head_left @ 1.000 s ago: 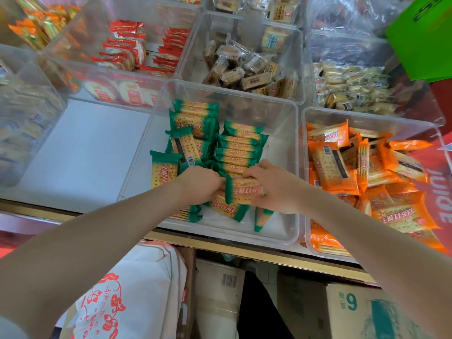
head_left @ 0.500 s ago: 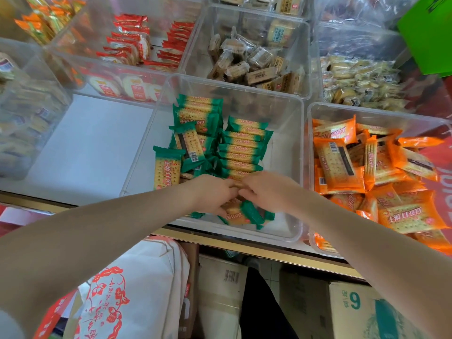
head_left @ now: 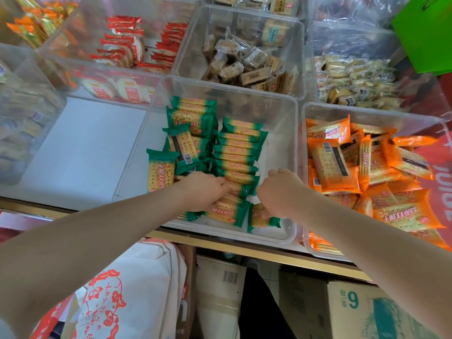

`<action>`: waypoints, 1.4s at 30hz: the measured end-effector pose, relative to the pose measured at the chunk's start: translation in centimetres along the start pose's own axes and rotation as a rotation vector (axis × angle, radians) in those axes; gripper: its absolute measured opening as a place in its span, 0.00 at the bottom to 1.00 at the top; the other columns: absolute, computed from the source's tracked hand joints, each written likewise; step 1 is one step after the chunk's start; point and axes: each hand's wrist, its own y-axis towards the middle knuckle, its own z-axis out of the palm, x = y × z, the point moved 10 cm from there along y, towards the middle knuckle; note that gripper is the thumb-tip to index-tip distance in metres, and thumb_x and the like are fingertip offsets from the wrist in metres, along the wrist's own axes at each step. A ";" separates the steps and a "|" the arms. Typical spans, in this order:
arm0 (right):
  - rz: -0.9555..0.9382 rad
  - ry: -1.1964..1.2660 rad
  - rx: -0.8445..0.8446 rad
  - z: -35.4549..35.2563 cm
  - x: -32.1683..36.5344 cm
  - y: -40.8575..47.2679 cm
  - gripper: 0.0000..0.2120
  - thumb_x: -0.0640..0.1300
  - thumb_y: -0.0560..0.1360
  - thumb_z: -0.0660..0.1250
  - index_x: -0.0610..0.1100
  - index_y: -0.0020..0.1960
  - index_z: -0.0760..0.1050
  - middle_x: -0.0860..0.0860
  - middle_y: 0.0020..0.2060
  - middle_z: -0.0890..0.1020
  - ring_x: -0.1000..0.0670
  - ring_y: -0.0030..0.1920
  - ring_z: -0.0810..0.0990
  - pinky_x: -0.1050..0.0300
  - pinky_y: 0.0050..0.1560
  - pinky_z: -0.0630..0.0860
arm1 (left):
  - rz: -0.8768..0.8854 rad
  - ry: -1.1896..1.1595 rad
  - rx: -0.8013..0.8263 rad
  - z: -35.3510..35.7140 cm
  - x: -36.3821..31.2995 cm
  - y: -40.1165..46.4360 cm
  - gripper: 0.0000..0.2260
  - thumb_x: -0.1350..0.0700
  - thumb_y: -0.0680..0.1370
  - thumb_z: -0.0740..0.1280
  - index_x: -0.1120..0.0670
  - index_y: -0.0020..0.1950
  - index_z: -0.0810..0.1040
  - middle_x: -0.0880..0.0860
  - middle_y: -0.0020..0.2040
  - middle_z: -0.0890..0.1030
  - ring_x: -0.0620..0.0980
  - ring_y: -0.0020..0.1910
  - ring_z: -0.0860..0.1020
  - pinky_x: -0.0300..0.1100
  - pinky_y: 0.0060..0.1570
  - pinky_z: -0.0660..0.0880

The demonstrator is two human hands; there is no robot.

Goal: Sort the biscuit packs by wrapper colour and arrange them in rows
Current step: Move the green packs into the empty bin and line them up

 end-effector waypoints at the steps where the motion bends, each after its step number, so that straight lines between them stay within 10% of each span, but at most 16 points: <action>1: -0.003 0.001 0.005 0.0 0.0 -0.4 0.20 0.57 0.77 0.61 0.44 0.61 0.73 0.49 0.53 0.77 0.49 0.50 0.69 0.54 0.56 0.67 | -0.021 0.003 0.007 0.1 0.5 -0.2 0.18 0.52 0.78 0.63 0.56 0.66 0.66 0.54 0.61 0.70 0.53 0.59 0.71 0.48 0.48 0.74; 10: 0.033 0.325 -0.028 -1.0 -0.2 -1.5 0.14 0.48 0.75 0.65 0.46 0.59 0.72 0.50 0.48 0.77 0.51 0.47 0.77 0.58 0.46 0.77 | -0.030 0.164 -0.075 0.0 -0.6 0.2 0.19 0.60 0.76 0.62 0.58 0.67 0.64 0.56 0.62 0.70 0.55 0.57 0.70 0.46 0.50 0.67; 18: -0.080 0.612 -0.117 -1.8 0.5 -2.2 0.11 0.47 0.74 0.67 0.49 0.52 0.66 0.51 0.51 0.76 0.51 0.47 0.76 0.55 0.48 0.77 | -0.112 0.003 -0.089 -1.0 0.9 0.5 0.25 0.47 0.72 0.68 0.57 0.63 0.66 0.54 0.58 0.71 0.53 0.54 0.73 0.44 0.45 0.69; 31: 0.096 0.366 -0.153 0.8 3.4 3.2 0.11 0.37 0.78 0.61 0.38 0.60 0.69 0.44 0.54 0.75 0.44 0.51 0.78 0.52 0.46 0.76 | -0.071 -0.137 -0.050 -0.7 1.7 0.2 0.22 0.56 0.74 0.69 0.57 0.65 0.66 0.55 0.60 0.71 0.53 0.57 0.70 0.46 0.54 0.71; 35: 0.209 0.730 -0.183 0.9 0.6 3.8 0.23 0.55 0.74 0.67 0.40 0.59 0.68 0.45 0.54 0.74 0.45 0.51 0.76 0.53 0.50 0.74 | 0.048 -0.115 -0.103 -1.5 1.5 -1.4 0.16 0.53 0.78 0.62 0.55 0.64 0.69 0.52 0.58 0.73 0.51 0.57 0.71 0.46 0.53 0.72; 42: 0.542 1.362 -0.198 4.3 -2.4 5.1 0.31 0.45 0.75 0.67 0.38 0.71 0.53 0.43 0.66 0.63 0.43 0.64 0.68 0.49 0.60 0.70 | -0.048 -0.042 -0.420 -4.2 4.2 -3.5 0.22 0.58 0.63 0.78 0.59 0.55 0.80 0.58 0.56 0.79 0.58 0.57 0.77 0.52 0.56 0.74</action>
